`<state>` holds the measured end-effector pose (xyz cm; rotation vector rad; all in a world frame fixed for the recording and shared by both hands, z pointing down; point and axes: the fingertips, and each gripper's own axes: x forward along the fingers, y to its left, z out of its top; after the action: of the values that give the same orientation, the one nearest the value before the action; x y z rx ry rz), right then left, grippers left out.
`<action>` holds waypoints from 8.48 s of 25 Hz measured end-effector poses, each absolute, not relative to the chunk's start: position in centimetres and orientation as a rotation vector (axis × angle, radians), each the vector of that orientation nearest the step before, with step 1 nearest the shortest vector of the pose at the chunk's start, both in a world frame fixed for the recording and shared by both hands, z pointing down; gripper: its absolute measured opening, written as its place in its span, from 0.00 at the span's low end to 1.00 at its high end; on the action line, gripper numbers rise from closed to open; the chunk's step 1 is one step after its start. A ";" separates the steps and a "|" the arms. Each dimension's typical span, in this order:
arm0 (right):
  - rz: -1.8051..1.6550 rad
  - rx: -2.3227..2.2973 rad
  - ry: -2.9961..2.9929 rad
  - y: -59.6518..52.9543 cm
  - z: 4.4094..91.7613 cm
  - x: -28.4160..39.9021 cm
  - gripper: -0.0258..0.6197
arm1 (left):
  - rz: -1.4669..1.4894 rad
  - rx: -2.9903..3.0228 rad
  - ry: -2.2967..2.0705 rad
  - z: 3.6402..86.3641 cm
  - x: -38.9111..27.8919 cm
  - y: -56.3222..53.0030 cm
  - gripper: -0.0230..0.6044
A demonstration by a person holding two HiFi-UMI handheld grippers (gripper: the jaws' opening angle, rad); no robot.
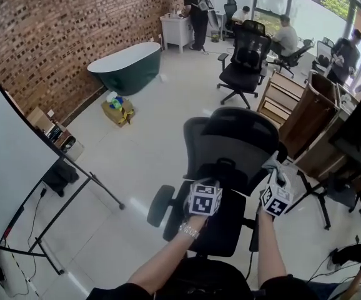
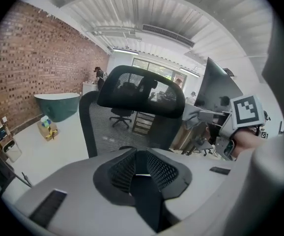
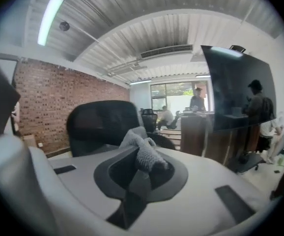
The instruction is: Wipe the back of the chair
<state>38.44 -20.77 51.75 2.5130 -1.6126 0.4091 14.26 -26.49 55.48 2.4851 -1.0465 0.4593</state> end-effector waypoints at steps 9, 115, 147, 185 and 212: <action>0.361 2.079 -2.120 -36.9 49.3 19.0 0.09 | 0.454 2.444 -1.181 54.6 9.7 -27.6 0.15; 0.790 1.967 -2.004 -39.5 66.8 22.4 0.09 | 0.545 2.387 -1.234 56.6 8.1 -27.5 0.04; 0.755 2.026 -1.919 -33.6 69.3 26.6 0.09 | 0.619 2.451 -1.075 57.9 11.9 -25.3 0.04; 0.790 1.790 -1.953 -40.3 75.0 20.5 0.09 | 0.733 2.417 -1.358 55.7 3.4 -28.1 0.04; 1.020 2.238 -1.634 -20.6 69.7 40.3 0.09 | 0.563 2.474 -1.126 55.5 9.8 -27.3 0.04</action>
<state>40.34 -20.56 69.71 2.2384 -1.6336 1.0198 9.79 -27.33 55.47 2.4738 -1.1256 0.5629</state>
